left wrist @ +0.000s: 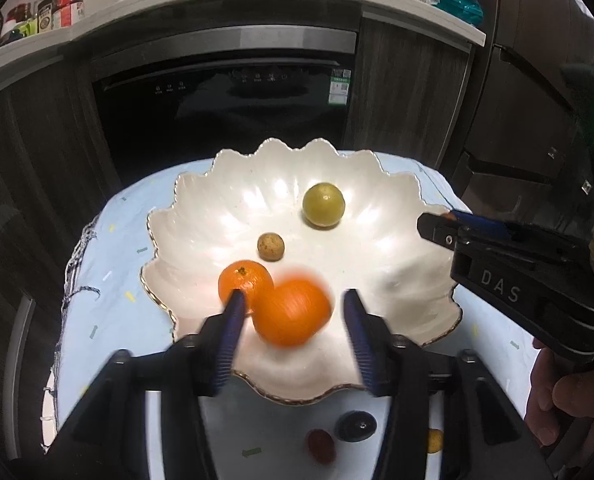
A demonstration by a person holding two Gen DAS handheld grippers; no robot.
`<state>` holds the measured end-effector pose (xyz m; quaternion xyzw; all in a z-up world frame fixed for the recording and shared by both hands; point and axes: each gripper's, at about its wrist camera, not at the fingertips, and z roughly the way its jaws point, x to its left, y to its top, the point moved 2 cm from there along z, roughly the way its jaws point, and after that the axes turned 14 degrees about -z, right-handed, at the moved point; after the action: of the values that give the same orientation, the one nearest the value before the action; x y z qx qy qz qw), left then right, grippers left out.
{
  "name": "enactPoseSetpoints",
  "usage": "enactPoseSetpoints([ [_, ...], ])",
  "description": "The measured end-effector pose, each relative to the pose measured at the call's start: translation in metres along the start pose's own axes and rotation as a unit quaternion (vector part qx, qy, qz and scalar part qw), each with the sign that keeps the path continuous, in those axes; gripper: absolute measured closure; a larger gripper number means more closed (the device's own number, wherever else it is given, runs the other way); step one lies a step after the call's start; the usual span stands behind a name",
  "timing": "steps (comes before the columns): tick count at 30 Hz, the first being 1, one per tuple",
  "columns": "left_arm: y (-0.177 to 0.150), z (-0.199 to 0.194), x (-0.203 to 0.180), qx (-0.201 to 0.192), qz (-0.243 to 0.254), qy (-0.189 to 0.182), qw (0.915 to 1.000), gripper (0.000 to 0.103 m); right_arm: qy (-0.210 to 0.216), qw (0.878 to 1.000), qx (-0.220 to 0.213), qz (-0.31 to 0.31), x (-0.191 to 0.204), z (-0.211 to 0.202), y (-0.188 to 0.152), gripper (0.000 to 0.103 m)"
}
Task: Organize fruits
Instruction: 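Open the left tool releasing the mandarin while the right tool releases the oval fruit into the bowl, then withdraw both open tools from the bowl toward the fruits on the cloth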
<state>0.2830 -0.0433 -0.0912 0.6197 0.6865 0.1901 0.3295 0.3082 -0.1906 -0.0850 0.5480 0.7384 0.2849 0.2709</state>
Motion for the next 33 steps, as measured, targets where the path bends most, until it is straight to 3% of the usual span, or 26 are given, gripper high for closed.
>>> enactPoseSetpoints([
  [2,0.003,-0.004,0.001,-0.012,-0.002,0.003,0.9999,0.029,0.002,1.0,0.003,0.006,-0.001,0.002,0.0,0.073],
  [3,0.003,-0.005,0.001,-0.015,-0.005,0.003,0.9999,0.027,0.003,1.0,0.005,0.008,-0.001,0.003,0.0,0.071],
  [5,0.005,-0.007,0.003,-0.019,-0.009,0.002,0.9998,0.022,-0.003,1.0,0.005,0.016,-0.002,0.003,0.0,0.043],
  [8,0.008,-0.009,0.005,-0.025,-0.011,0.009,0.9996,0.016,-0.006,1.0,-0.004,0.028,-0.007,-0.001,0.001,0.031],
  [14,0.011,-0.013,0.009,-0.034,-0.018,0.018,0.9991,0.01,-0.019,0.999,-0.005,0.038,-0.012,-0.005,0.002,0.029],
  [33,0.015,-0.043,0.003,-0.056,-0.016,0.018,0.9981,0.01,-0.04,0.998,-0.029,0.038,-0.013,-0.043,0.003,0.029],
])
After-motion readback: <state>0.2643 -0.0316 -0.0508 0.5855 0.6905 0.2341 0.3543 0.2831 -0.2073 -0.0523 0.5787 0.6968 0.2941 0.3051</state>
